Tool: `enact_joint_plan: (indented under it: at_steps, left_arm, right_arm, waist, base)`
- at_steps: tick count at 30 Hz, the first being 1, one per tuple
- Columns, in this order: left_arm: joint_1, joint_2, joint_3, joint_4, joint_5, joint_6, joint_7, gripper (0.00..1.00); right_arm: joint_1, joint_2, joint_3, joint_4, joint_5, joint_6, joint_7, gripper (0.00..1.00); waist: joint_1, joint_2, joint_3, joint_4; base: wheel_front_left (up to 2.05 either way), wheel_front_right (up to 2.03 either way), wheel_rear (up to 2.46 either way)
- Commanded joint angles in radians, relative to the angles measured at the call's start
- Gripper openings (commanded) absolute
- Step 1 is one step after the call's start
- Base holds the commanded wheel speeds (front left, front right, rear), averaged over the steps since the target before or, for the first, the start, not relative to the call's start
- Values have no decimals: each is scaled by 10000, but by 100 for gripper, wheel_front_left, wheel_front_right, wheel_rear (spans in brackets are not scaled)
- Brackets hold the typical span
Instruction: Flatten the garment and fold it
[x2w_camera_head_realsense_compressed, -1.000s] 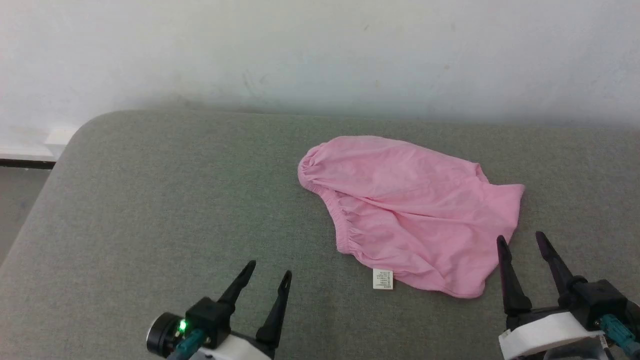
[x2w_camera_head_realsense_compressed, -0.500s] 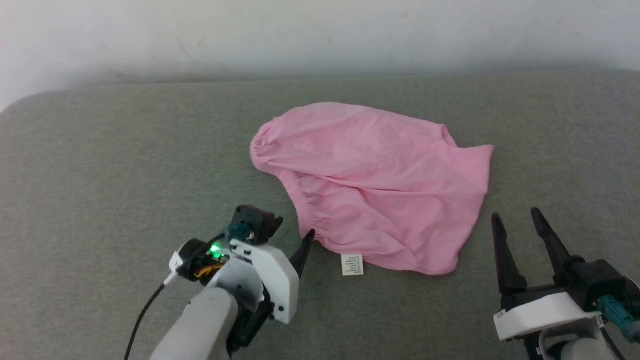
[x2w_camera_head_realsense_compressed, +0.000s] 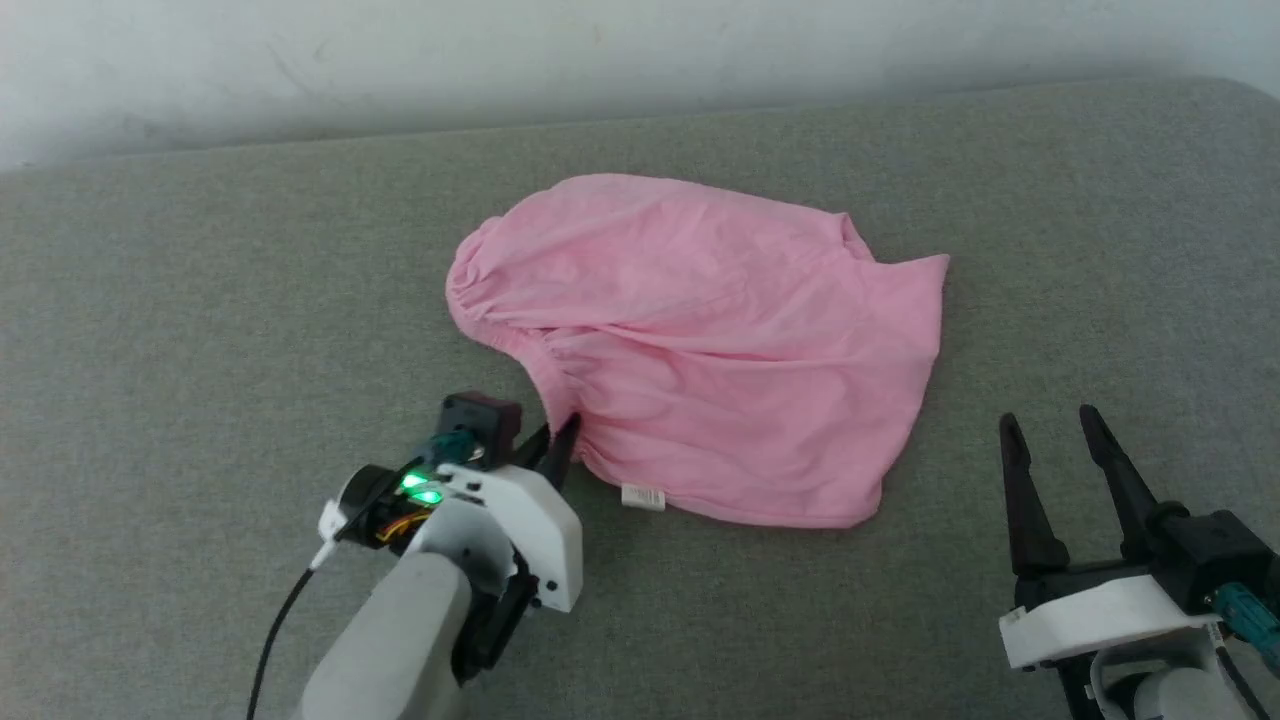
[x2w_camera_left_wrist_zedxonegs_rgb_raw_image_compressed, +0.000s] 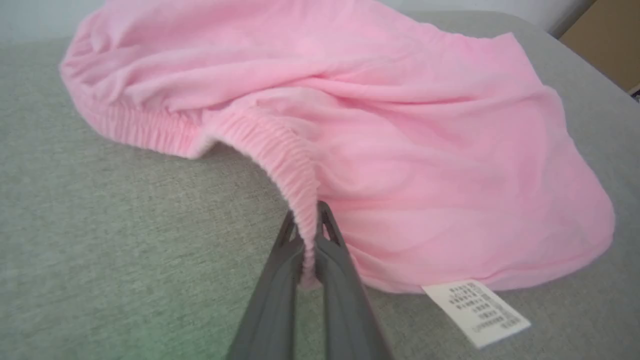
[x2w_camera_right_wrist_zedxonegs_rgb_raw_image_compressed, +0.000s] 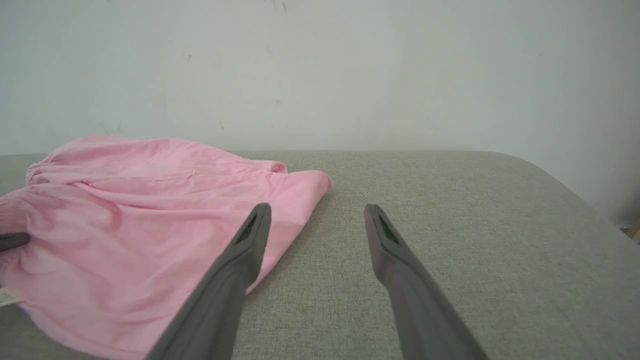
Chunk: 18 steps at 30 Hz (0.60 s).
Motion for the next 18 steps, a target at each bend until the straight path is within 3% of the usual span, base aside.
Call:
enact_joint_plan:
  at_steps: [1,8,12,16,17,18]
  left_arm:
    - [257,56,201,-73,-101,167,-435,0]
    - [1833,507,1627,-1425,-580,1231,-2290,0]
    - [2961,868,2232,-2000,-833,1764,-2334,0]
    - [3652,1028,2284,-2056,-940,1940,-2016,0]
    - [3738,1065,2211,-1994,-886,1941,-1968,27]
    - [3787,1061,2140,-1927,-856,1923,-1968,76]
  right_arm:
    - [23,24,-15,15,-36,-21,-44,100]
    - [366,24,-191,90,-159,-21,-45,100]
    - [518,24,-169,153,-196,-21,-45,100]
    - [568,24,-130,276,-207,-21,-45,100]
    - [573,24,-104,300,-212,-21,-40,100]
    - [578,24,-65,322,-227,-21,-20,100]
  waist:
    - [1,0,-390,385]
    - [1,0,-1243,1404]
    - [1,0,-1493,1978]
    - [1,0,-1653,2421]
    - [1,0,-1685,2511]
    - [1,0,-1714,2605]
  base:
    - [0,0,0]
    - [0,0,0]
    - [0,0,0]
    - [0,0,0]
    - [0,0,0]
    - [0,0,0]
